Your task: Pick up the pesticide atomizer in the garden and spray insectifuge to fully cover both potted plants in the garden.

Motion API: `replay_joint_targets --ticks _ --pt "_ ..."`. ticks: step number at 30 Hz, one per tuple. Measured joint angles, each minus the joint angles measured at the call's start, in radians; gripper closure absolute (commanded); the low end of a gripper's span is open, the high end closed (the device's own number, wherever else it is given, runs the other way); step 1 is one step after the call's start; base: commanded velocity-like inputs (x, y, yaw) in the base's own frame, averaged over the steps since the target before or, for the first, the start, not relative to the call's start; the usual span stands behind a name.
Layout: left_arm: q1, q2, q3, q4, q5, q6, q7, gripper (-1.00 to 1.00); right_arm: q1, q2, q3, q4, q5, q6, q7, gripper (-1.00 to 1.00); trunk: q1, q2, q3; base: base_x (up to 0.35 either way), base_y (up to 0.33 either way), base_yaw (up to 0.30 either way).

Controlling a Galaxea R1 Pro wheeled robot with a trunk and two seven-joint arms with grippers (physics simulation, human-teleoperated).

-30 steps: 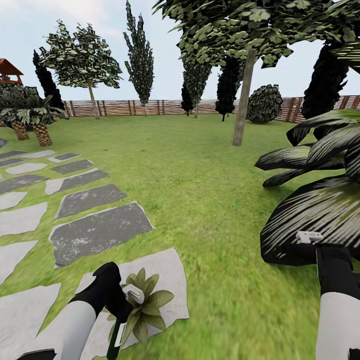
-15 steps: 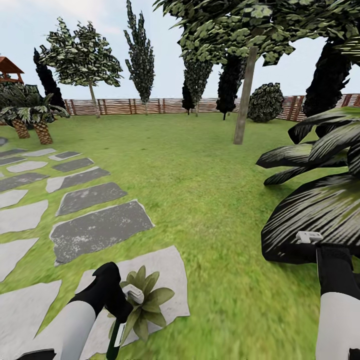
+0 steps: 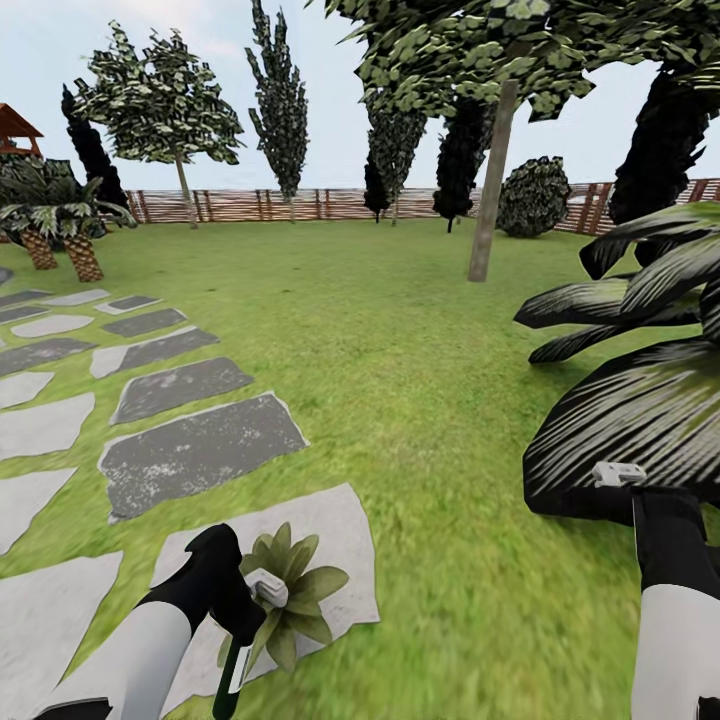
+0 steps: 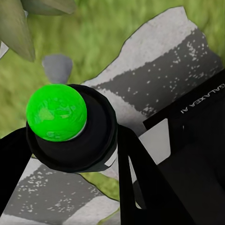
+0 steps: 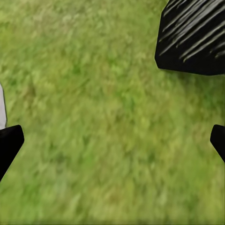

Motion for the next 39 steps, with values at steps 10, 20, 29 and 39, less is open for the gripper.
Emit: replay_joint_targets --ticks 10,20,29,39 --pt "0.0 0.0 0.002 -0.007 0.0 0.0 0.0 1.0 0.0 0.0 0.0 0.0 0.0 0.0 0.0 -1.0 0.0 0.0 -0.003 0.004 0.0 0.0" --pt "0.0 0.0 0.002 -0.008 0.0 0.0 0.005 1.0 0.0 0.0 0.0 0.0 0.0 0.0 0.0 -1.0 0.0 0.0 -0.013 0.188 0.0 0.0" --pt "0.0 0.0 0.002 -0.008 0.001 0.0 0.005 1.0 0.0 0.0 0.0 0.0 0.0 0.0 0.0 -1.0 0.0 0.0 -0.013 0.023 0.0 0.0" --pt "0.0 -0.002 0.0 -0.008 0.001 0.0 0.004 1.0 0.0 0.0 0.0 0.002 0.0 0.0 0.0 -1.0 0.0 0.0 -0.022 0.067 0.0 0.028"
